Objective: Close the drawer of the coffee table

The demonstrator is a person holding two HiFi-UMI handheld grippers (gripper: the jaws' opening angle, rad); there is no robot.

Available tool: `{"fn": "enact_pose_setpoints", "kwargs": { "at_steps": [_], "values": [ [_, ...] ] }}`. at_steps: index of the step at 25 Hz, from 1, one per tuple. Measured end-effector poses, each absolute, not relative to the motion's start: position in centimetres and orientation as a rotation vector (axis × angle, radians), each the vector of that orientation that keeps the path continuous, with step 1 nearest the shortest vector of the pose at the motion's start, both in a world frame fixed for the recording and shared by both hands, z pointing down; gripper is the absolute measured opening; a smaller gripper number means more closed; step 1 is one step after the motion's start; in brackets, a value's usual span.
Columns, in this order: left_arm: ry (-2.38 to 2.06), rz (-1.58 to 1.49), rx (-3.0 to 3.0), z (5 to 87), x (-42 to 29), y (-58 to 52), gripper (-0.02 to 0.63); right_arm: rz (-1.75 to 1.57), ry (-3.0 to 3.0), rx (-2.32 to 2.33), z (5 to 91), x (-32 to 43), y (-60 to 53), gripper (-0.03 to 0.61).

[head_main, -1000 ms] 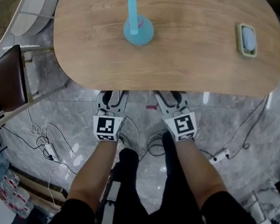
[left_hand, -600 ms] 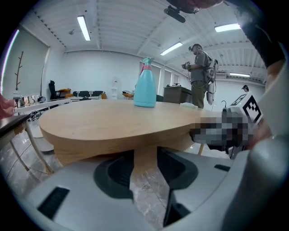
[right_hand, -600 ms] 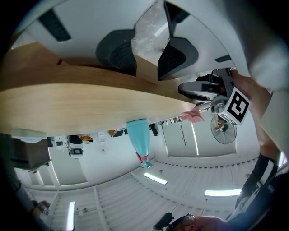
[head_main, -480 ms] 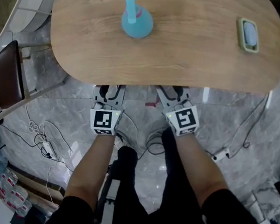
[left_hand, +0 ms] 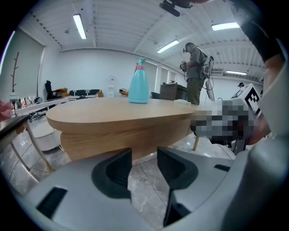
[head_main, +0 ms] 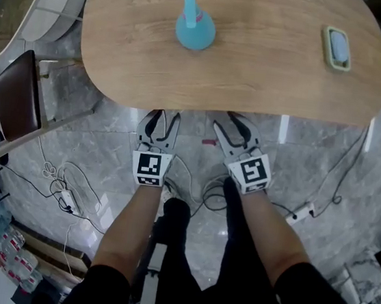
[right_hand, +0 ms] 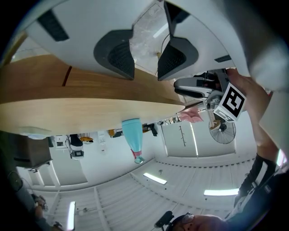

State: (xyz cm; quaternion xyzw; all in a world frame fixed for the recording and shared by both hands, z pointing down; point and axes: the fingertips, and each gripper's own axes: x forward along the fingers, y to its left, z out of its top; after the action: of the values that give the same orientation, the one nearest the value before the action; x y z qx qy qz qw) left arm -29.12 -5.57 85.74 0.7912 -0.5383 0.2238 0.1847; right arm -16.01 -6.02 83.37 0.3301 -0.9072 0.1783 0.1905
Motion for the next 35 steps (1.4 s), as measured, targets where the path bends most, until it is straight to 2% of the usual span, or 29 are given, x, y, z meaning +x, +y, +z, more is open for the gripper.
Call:
{"fn": "enact_pose_setpoints", "kwargs": {
  "at_steps": [5, 16, 35],
  "values": [
    [-1.473, 0.667, 2.230, 84.3, -28.6, -3.1, 0.161, 0.480, -2.547, 0.886, 81.0, -16.2, -4.1, 0.146],
    [-1.398, 0.694, 2.302, 75.3, -25.3, 0.2, 0.161, 0.451, -2.596, 0.838, 70.6, -14.3, -1.5, 0.146],
    [-1.326, 0.696, 2.432, 54.6, -22.8, 2.9, 0.161, 0.338, -2.647, 0.818, 49.7, -6.2, -1.5, 0.146]
  ]
}}
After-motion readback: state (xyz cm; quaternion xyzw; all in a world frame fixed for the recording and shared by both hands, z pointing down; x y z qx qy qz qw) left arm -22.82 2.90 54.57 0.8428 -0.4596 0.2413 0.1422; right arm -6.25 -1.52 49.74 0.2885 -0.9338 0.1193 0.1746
